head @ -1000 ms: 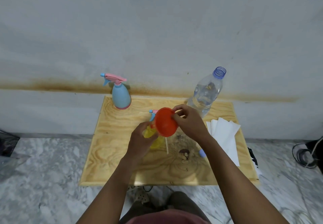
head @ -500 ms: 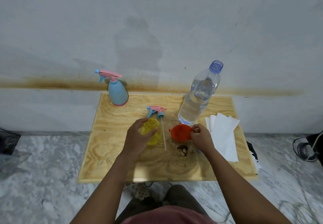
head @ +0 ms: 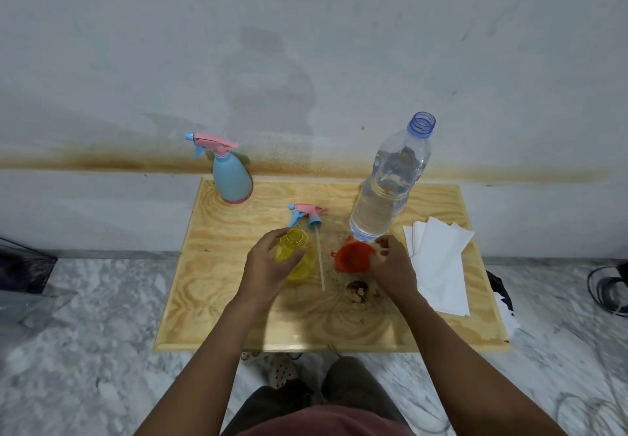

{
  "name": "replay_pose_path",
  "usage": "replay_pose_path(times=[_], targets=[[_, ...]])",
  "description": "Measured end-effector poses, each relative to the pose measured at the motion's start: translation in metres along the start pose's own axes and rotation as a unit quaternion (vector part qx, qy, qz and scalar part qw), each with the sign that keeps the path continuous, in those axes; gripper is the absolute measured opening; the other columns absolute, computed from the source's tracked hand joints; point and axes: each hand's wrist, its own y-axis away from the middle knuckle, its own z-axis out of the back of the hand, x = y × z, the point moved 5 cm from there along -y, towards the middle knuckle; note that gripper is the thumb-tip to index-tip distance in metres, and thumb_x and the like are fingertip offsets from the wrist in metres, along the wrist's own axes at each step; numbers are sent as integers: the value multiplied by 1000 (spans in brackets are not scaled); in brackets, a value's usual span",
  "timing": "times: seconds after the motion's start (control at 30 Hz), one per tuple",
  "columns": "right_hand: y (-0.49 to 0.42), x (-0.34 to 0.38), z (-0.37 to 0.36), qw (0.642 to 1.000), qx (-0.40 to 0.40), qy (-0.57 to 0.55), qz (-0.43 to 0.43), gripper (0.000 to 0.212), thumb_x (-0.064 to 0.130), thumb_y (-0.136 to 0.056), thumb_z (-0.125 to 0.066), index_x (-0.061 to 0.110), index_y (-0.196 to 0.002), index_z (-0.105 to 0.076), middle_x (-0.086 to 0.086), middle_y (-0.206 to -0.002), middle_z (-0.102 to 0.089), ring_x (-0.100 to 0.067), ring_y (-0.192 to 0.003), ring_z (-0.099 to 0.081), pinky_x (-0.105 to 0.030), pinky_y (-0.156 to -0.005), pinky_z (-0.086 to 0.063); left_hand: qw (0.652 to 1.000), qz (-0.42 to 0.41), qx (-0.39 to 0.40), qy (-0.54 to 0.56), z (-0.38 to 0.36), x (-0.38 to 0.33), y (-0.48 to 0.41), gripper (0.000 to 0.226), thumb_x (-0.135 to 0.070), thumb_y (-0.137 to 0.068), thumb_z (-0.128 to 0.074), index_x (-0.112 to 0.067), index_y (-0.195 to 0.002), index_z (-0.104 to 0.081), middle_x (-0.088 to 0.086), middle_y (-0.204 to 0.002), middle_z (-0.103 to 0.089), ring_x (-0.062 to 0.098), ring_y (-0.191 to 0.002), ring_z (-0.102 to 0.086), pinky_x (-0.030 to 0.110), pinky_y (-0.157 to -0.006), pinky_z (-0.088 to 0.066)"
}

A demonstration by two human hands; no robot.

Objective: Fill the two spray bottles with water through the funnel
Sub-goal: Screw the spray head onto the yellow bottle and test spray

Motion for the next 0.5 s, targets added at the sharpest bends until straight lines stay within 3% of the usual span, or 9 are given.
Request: replay_pose_path(times=[0.1,0.2,0.3,0.43,0.5], targets=[[14,26,8,987,-91,59,115,30,25,-88,-64,23,-118,-60,5,-117,-63,-15,-102,-61,-34,-83,-53,1000,-12,-2,-13,-1,-2,2,46,-29,-78,-82,-24,-121,-64,-16,-115,-66,-24,-102,-51,19,-88,-46],[16,69,0,972,-72,73,210,21,23,-90,-64,21,-111,-67,7,-109,-65,-9,-92,-60,-26,-76,-49,1000,-11,-2,-21,0,-3,2,45,-27,-80,-80,-25,-121,-64,-16,-116,-66,-23,-102,-51,11,-84,-45],[-8,103,-25,977,30,78,197,23,28,-92,-60,22,-113,-68,7,-104,-67,-10,-91,-62,-25,-72,-46,999,-21,0,-25,0,-6,2,40,-25,-81,-80,-25,-118,-65,-16,-114,-66,-21,-101,-53,4,-79,-44],[-44,118,-61,975,138,132,117,37,32,-91,-60,11,-122,-63,-7,-118,-66,-23,-104,-63,-33,-84,-52,999,-35,-9,-33,0,-9,4,38,-22,-81,-80,-24,-116,-65,-14,-112,-67,-17,-102,-55,5,-80,-44],[-52,120,-70,971,151,161,94,36,31,-90,-60,7,-117,-61,-10,-114,-66,-25,-96,-63,-30,-74,-47,998,-38,-9,-46,-1,-9,5,39,-25,-81,-79,-27,-118,-64,-15,-113,-67,-15,-104,-55,7,-83,-44]])
